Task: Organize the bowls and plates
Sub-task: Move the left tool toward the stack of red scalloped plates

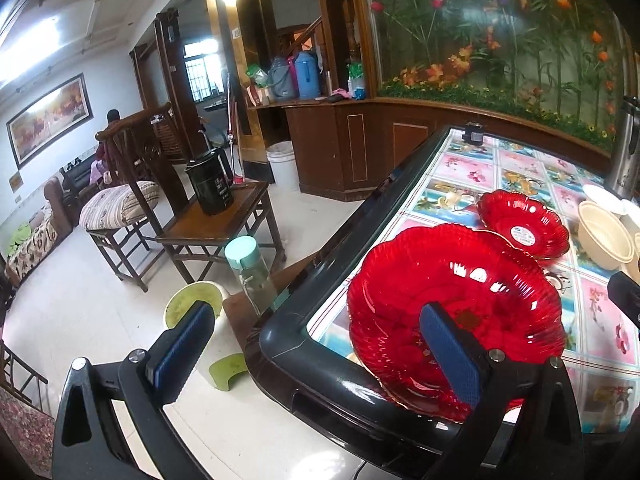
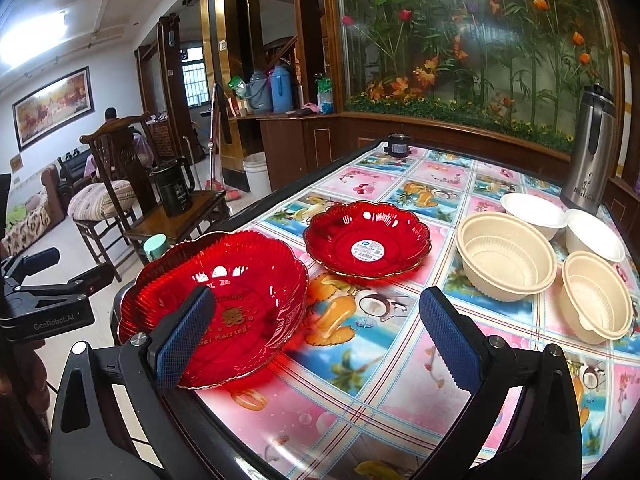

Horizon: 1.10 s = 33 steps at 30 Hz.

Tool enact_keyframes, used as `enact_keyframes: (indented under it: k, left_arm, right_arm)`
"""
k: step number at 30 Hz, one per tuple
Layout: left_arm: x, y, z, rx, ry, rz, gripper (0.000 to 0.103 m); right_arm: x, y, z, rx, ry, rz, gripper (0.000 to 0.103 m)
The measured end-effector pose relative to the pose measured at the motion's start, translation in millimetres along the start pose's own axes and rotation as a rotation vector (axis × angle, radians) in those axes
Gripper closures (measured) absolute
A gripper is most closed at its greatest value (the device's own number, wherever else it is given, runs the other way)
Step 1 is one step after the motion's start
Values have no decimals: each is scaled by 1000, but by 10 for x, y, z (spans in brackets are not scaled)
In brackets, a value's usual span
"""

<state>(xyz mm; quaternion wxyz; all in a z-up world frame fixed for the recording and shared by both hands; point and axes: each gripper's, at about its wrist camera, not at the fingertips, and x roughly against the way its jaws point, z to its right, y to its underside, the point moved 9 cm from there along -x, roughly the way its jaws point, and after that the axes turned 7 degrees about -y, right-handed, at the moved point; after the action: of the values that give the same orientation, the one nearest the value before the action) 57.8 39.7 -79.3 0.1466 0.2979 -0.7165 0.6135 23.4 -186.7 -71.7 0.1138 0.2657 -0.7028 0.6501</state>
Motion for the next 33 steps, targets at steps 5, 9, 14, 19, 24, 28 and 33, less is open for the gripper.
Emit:
enact_keyframes:
  k: [5, 9, 14, 19, 24, 28, 33]
  left_arm:
    - [-27, 12, -1, -5, -13, -11, 0]
    - [-121, 37, -39, -1, -31, -38, 0]
    - [-238, 72, -112, 9, -45, -69, 0]
    - [-285, 75, -126, 12, -47, -81, 0]
    - [-300, 72, -119, 11, -45, -84, 0]
    - [-325, 78, -127, 10, -46, -90, 0]
    - [-436, 105, -132, 10, -27, -142, 0]
  right_arm:
    - [-13, -24, 27, -13, -5, -3, 0]
    - [-65, -26, -15, 0, -5, -13, 0]
    - [-150, -14, -74, 10, -6, -31, 0]
    - [-206, 11, -79, 8, -4, -46, 0]
    - [-239, 24, -48, -11, -6, -55, 0]
    - [-275, 30, -37, -21, -8, -65, 0]
    - [-332, 28, -46, -44, -13, -82, 0]
